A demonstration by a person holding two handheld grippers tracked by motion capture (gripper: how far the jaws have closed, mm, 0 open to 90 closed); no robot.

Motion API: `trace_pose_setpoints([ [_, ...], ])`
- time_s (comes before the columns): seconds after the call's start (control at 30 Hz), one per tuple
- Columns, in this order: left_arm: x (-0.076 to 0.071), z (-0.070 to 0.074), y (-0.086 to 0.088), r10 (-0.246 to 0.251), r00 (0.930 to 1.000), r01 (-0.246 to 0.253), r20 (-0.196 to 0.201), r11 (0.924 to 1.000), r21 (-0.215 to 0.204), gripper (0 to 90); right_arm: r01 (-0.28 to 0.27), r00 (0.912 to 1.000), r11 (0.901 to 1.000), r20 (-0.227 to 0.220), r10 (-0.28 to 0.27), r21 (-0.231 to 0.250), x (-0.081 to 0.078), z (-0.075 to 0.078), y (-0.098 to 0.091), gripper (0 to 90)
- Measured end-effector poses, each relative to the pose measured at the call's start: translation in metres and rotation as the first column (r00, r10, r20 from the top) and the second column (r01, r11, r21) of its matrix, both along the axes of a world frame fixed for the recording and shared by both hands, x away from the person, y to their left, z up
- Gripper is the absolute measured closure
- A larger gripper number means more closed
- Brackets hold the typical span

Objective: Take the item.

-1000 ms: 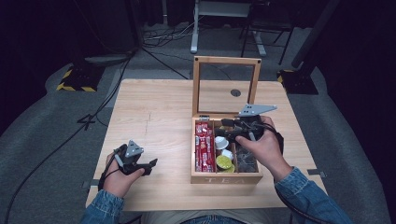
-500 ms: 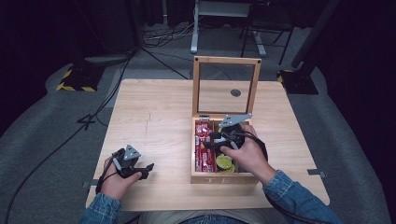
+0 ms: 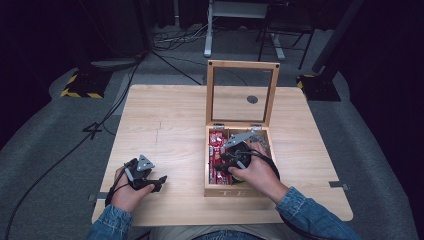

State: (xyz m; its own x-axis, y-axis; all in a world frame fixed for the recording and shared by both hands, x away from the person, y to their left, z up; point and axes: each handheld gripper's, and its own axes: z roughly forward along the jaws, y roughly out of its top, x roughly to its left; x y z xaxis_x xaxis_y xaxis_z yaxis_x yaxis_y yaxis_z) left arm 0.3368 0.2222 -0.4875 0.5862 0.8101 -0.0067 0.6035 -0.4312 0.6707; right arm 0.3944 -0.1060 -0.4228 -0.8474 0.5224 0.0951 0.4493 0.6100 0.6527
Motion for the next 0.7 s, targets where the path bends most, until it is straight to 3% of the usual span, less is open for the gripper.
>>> trace_pose_setpoints([
  [0.17,0.0003,-0.0003,-0.0008,-0.003,1.0000,0.003,0.000,1.0000,0.000,28.2,0.027,0.9996,0.9995,0.000,-0.027,-0.016,0.0007,-0.0023,0.0007,48.5],
  [0.4,-0.0010,0.0036,-0.0009,-0.005,0.9999,0.005,0.012,1.0000,0.000,28.2,0.051,0.9980,0.9987,-0.039,-0.051,-0.007,0.0021,-0.0056,0.0030,44.5],
  [0.7,-0.0010,0.0041,-0.0017,-0.011,0.9999,0.011,0.011,0.9999,0.008,28.2,0.017,0.9987,0.9991,-0.049,-0.015,0.039,-0.0010,-0.0055,0.0065,46.2],
])
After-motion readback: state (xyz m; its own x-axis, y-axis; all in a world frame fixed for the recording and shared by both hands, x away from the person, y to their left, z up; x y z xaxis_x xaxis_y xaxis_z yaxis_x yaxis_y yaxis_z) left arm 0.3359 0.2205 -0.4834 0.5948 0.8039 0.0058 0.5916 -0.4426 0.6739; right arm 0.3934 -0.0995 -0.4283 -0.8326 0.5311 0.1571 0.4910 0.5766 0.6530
